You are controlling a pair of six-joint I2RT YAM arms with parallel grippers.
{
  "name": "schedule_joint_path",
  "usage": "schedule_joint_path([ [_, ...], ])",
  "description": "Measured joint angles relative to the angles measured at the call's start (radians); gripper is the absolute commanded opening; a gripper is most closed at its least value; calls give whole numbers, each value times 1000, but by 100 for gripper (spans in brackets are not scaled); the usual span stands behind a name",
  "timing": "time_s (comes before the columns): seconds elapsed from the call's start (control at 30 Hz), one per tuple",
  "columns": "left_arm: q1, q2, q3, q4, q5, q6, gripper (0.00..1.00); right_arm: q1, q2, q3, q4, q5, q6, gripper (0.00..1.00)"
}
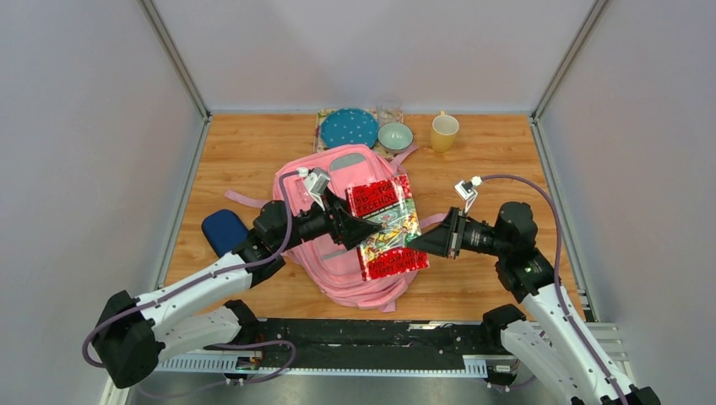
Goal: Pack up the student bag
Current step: Pick up the book from the center of the board.
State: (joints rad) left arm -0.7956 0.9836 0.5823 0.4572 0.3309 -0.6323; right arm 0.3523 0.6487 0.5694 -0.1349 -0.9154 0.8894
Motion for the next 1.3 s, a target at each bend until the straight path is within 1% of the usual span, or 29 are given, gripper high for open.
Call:
schedule_joint_path([
  [0.03, 0, 6, 0, 15, 21, -3, 84, 3, 2, 0, 0, -5, -4, 0],
  [0.07, 1, 11, 0, 25, 37, -9, 74, 7, 5, 0, 1, -10, -9, 0],
  [0.13, 4, 22, 0, 39, 66, -16, 60, 16, 11, 0, 1, -15, -19, 0],
  [0.17, 6, 27, 0, 40, 71, -22, 41, 21, 16, 1, 1, -16, -25, 0],
  [0.23, 7, 32, 0, 42, 89, -38, 16, 31, 28, 5, -6, -13, -45, 0],
  [0.27, 6, 32, 1, 42, 91, -54, 0, 32, 36, 9, -12, -3, -66, 1],
  [0.3, 3, 32, 3, 50, 92, -68, 0, 33, 46, 13, -28, 19, -94, 7],
  [0.33, 3, 32, 12, 40, 97, -64, 0, 33, 57, 19, -55, 44, -118, 15],
  [0.37, 2, 32, 19, 21, 95, -61, 0, 34, 67, 31, -88, 61, -138, 19],
  [0.4, 2, 34, 23, 2, 90, -60, 0, 37, 73, 41, -111, 73, -150, 40],
  [0.43, 2, 34, 28, -20, 79, -59, 0, 40, 77, 54, -142, 100, -163, 55],
  [0.47, 2, 34, 29, -34, 70, -53, 0, 47, 81, 67, -176, 123, -169, 63],
  [0.5, 3, 29, 28, -56, 66, -42, 0, 48, 81, 78, -210, 154, -180, 74],
  [0.6, 3, 11, 18, -130, 13, -17, 0, 45, 78, 109, -307, 272, -190, 78],
  [0.63, 4, -1, 10, -157, -16, -13, 0, 45, 69, 131, -367, 353, -196, 79],
  [0.67, 3, -18, -2, -184, -55, -8, 0, 45, 61, 141, -395, 393, -197, 80],
  [0.77, 4, -106, -46, -255, -168, -2, 0, 45, 3, 155, -468, 513, -198, 80],
  [0.83, 4, -184, -84, -267, -241, -2, 0, 43, -46, 148, -480, 534, -181, 80],
  [0.93, 3, -284, -142, -234, -343, -10, 0, 43, -121, 80, -416, 507, -122, 80],
  [1.03, 5, -328, -206, -145, -412, -39, 0, 50, -147, -28, -320, 461, -35, 80],
  [1.13, 5, -320, -252, -67, -438, -87, 0, 97, -132, -108, -269, 452, 38, 81],
  [1.23, 5, -282, -274, 8, -437, -142, 0, 167, -103, -121, -225, 461, 90, 81],
  [1.3, 5, -257, -298, 87, -434, -186, 0, 214, -90, -122, -159, 471, 126, 81],
])
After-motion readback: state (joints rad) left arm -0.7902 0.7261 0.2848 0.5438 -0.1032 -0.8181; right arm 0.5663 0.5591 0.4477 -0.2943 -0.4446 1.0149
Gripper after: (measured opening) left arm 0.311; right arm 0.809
